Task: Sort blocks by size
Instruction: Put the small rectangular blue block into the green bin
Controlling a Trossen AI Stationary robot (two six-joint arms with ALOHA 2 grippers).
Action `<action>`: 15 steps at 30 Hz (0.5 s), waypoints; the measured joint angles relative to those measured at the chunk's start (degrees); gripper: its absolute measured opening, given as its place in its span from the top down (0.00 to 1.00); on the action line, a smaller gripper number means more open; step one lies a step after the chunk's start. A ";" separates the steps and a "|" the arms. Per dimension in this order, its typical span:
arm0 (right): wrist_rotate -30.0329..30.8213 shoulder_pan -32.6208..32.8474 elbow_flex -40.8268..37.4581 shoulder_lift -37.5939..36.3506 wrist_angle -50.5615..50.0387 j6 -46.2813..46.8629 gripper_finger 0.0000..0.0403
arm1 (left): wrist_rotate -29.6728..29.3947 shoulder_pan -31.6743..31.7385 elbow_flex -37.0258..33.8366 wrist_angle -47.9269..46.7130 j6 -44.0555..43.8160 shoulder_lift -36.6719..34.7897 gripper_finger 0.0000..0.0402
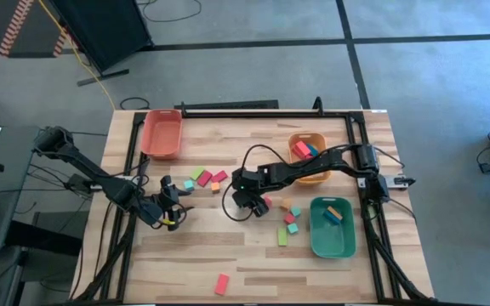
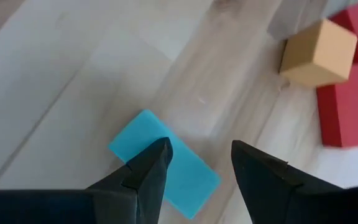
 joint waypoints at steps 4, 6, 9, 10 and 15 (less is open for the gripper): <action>0.35 -0.83 0.00 -0.06 -0.65 2.29 0.48 | 0.00 0.02 0.00 0.02 0.48 0.00 0.44; 0.44 -1.20 0.00 -0.12 -1.96 2.31 0.49 | 0.02 0.15 0.00 0.02 0.48 0.00 0.44; 0.47 -1.91 0.00 -0.14 -2.94 2.65 0.52 | 0.02 0.17 0.00 0.00 0.48 0.00 0.44; 0.66 -2.16 0.00 -0.14 -2.97 2.91 0.52 | 0.02 0.17 0.00 0.00 0.48 0.00 0.44; 3.11 -3.85 0.00 -0.14 -2.98 7.45 0.55 | 0.07 0.17 0.00 0.00 0.68 0.00 0.44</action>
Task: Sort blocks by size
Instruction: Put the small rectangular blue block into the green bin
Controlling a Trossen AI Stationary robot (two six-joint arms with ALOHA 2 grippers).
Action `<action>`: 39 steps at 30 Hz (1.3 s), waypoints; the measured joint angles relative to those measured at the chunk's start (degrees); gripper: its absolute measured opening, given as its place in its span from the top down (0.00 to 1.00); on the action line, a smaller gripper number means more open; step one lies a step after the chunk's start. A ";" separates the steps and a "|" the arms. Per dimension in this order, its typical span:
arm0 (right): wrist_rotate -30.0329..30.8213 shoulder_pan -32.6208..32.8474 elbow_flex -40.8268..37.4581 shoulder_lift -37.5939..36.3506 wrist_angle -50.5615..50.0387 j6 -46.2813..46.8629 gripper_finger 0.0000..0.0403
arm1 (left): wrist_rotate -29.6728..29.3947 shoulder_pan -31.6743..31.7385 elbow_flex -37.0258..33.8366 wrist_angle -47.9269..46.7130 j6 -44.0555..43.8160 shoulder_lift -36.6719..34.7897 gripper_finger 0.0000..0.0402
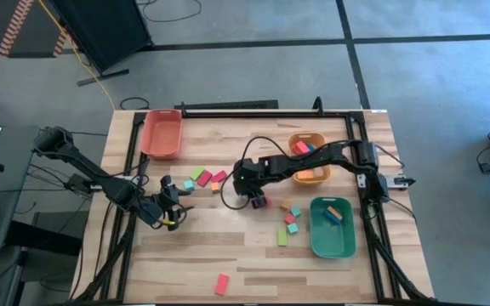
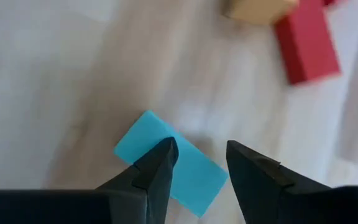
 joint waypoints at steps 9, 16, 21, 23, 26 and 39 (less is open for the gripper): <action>0.04 -1.50 5.49 -0.82 -7.16 3.94 0.55 | 0.08 0.06 0.00 0.02 0.02 0.00 0.44; -0.90 -0.84 8.00 -0.92 -15.12 -6.41 0.50 | 0.08 0.09 0.00 0.00 -0.22 0.00 0.44; -0.87 -0.55 8.00 -0.32 -17.46 -12.23 0.45 | 0.08 0.09 0.00 -0.06 -0.26 0.00 0.44; -0.11 -0.51 7.98 -0.15 -17.70 -12.76 0.43 | 0.08 0.09 0.02 -0.04 -0.13 0.00 0.44; 0.21 -0.58 7.87 -0.23 -15.65 -13.61 0.41 | 0.06 0.09 0.00 -0.04 -0.04 0.00 0.44; -3.20 -1.47 7.59 -0.22 -14.19 -13.80 0.39 | 0.06 0.09 0.00 -0.02 -0.48 0.00 0.44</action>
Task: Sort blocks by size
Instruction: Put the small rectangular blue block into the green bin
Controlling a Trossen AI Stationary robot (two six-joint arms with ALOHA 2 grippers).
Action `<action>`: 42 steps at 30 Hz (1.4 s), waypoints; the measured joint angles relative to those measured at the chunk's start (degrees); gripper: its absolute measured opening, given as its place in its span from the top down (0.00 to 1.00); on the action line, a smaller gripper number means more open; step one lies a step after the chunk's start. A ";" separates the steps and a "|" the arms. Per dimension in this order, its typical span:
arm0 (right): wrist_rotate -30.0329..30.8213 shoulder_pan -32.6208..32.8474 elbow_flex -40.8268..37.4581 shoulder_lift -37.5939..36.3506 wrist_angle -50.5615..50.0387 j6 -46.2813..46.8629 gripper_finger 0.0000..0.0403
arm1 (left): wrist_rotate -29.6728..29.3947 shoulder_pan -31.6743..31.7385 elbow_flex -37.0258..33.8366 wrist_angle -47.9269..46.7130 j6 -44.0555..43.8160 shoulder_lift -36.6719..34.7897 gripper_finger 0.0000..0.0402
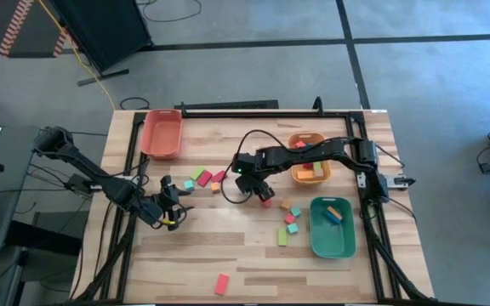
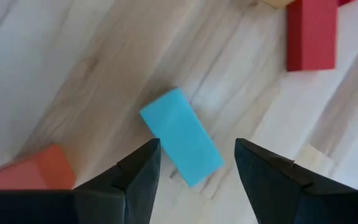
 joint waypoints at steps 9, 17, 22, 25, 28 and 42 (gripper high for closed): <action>-1.12 0.02 -1.18 4.27 1.82 0.86 0.39 | 0.00 0.00 0.00 0.02 -0.26 0.00 0.44; -1.18 0.04 0.13 5.87 1.01 1.33 0.40 | 0.00 0.02 0.00 -0.11 -0.28 0.00 0.44; -1.04 0.07 1.22 6.08 -0.48 2.85 0.50 | -0.25 0.02 0.00 -0.02 0.22 0.00 0.44; -0.96 0.07 1.39 6.08 -0.94 3.08 0.59 | -0.37 0.02 0.00 -0.04 0.24 0.00 0.44; -0.91 0.07 1.41 6.08 -1.31 4.18 0.63 | -0.39 0.02 0.01 -0.05 0.22 0.00 0.44; 1.27 4.21 5.65 0.40 -18.61 23.14 0.61 | -0.39 0.02 0.00 -0.11 0.06 0.00 0.44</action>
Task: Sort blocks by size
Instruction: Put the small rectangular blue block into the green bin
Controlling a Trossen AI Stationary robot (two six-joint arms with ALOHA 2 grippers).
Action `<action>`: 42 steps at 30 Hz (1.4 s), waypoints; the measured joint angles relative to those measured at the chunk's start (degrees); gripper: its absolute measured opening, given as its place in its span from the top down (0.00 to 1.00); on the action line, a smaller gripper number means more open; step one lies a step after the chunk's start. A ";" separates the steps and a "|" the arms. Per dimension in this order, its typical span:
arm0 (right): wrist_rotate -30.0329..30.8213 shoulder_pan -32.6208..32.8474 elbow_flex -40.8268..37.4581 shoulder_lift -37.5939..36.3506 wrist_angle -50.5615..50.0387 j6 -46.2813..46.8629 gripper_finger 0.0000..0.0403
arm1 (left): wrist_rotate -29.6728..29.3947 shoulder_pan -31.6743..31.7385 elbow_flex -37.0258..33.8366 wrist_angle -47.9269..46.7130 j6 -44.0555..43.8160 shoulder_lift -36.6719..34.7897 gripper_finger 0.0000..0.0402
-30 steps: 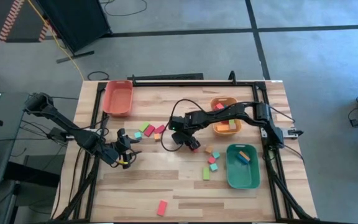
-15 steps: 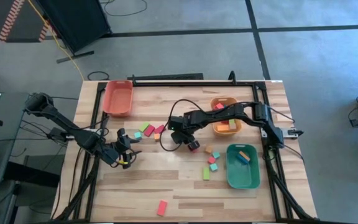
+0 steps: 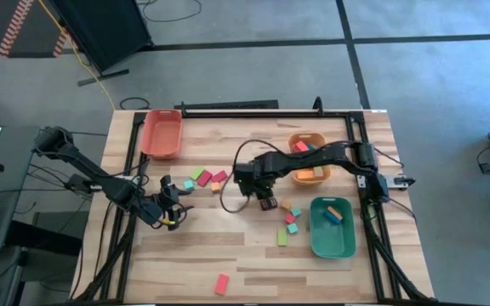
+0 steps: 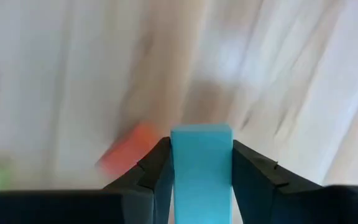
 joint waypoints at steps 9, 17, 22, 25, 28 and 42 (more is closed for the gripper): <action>2.59 8.45 0.00 -6.67 -13.48 16.35 0.61 | -0.02 0.00 0.00 0.05 0.36 0.00 0.44; 8.09 17.28 -3.74 -12.76 -19.68 34.50 0.61 | -0.02 0.00 0.00 0.07 0.64 0.00 0.44; 8.81 22.63 -11.00 -16.99 -19.22 46.73 0.61 | -0.02 0.00 0.00 0.07 0.64 0.00 0.44; 8.90 25.78 -16.24 -19.23 -19.00 54.39 0.61 | -0.02 0.00 0.00 0.09 0.64 0.00 0.44; 8.97 28.80 -21.55 -21.31 -18.68 62.09 0.61 | -0.02 0.00 0.00 0.10 0.62 0.00 0.44; 8.92 36.16 -37.55 -26.13 -9.22 80.78 0.58 | 0.00 0.00 0.00 1.59 -1.08 0.00 0.44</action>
